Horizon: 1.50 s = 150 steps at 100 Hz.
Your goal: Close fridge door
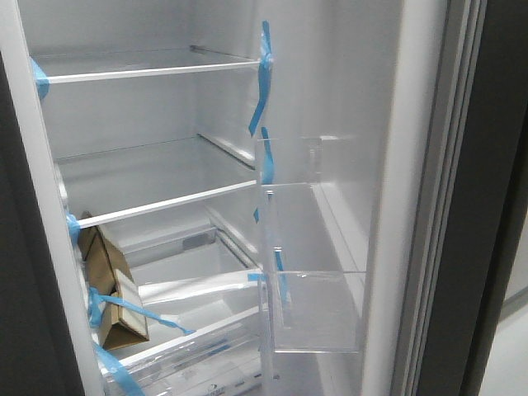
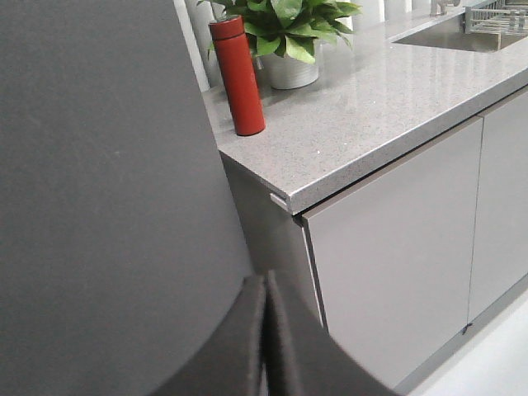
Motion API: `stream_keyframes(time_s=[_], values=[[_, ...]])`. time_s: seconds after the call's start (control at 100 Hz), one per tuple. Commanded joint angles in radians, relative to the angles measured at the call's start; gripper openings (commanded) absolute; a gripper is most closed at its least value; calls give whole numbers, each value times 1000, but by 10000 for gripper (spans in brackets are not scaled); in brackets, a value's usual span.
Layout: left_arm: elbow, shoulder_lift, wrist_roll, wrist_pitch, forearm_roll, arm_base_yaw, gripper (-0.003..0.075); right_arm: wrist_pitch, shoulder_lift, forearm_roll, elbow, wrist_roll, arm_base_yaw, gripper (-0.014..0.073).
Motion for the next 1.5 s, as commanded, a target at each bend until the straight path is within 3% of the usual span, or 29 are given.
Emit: stream_keyframes(time_s=[0.0, 0.14, 0.27, 0.36, 0.99, 1.18, 1.49], values=[[35, -20, -4, -73, -4, -4, -20, -81, 1, 0, -37, -2, -7, -46], [35, -20, -4, -73, -4, -4, -20, -85, 1, 108, -37, -44, -7, -46], [35, -20, -4, -73, -4, -4, -20, -120, 1, 437, -37, -317, -10, -46], [35, -20, -4, -73, -4, -4, -20, -142, 6, 637, -37, -409, -23, -46], [35, -20, -4, -73, -4, -4, -20, -279, 196, 1428, -37, -414, -48, -46], [35, -20, -4, -73, -4, -4, -20, -167, 248, 1614, -49, -410, -48, -46], [35, -20, -4, -73, -4, -4, -20, 116, 372, 1618, -160, -410, -48, -46]])
